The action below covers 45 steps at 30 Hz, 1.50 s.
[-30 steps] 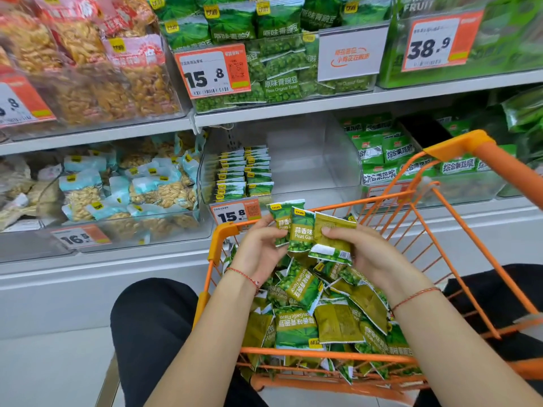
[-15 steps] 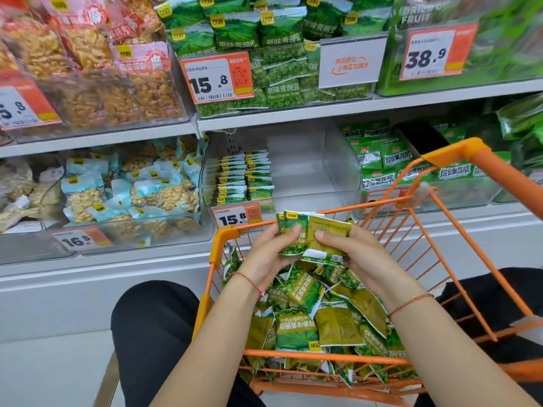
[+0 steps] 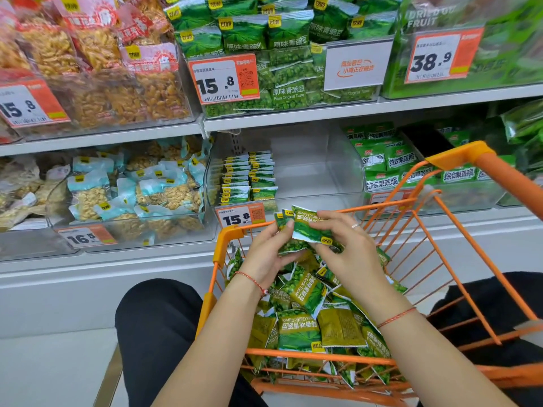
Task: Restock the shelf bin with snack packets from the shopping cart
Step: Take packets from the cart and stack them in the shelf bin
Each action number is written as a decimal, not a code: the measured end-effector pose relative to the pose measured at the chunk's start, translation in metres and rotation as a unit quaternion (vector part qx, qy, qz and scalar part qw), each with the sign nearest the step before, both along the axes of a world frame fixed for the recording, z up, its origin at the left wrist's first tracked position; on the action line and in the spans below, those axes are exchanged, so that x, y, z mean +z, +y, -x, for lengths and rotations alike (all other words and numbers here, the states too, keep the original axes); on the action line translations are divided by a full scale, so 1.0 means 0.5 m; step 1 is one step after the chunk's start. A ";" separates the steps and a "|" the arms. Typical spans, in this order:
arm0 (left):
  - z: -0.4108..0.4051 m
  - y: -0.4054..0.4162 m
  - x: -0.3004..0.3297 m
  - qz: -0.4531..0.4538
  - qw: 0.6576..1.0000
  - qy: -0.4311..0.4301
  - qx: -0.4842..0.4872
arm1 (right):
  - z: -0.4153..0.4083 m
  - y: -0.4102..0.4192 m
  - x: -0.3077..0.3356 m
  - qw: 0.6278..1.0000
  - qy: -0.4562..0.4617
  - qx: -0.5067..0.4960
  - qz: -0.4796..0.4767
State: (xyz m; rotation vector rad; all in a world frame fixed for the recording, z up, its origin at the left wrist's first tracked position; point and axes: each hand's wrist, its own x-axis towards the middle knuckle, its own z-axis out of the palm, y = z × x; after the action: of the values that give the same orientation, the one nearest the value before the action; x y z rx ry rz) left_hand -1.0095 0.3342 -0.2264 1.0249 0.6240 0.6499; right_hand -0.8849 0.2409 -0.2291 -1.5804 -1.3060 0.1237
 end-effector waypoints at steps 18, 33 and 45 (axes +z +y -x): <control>-0.017 -0.002 -0.013 -0.023 0.988 0.105 0.110 | -0.017 -0.001 0.015 0.974 0.156 -0.124 0.109; -0.021 -0.022 -0.027 -0.222 0.956 0.194 -0.005 | -0.027 0.005 0.013 0.906 0.378 -0.107 0.156; -0.025 -0.031 -0.027 -0.270 0.945 0.185 -0.013 | -0.051 0.001 0.018 0.892 0.430 -0.083 0.113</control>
State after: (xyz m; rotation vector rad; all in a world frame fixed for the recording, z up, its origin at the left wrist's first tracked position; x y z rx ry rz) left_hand -0.9969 0.3188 -0.2400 1.6907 0.7762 0.6229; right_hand -0.8594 0.2412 -0.2202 -1.5335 -0.4642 0.7973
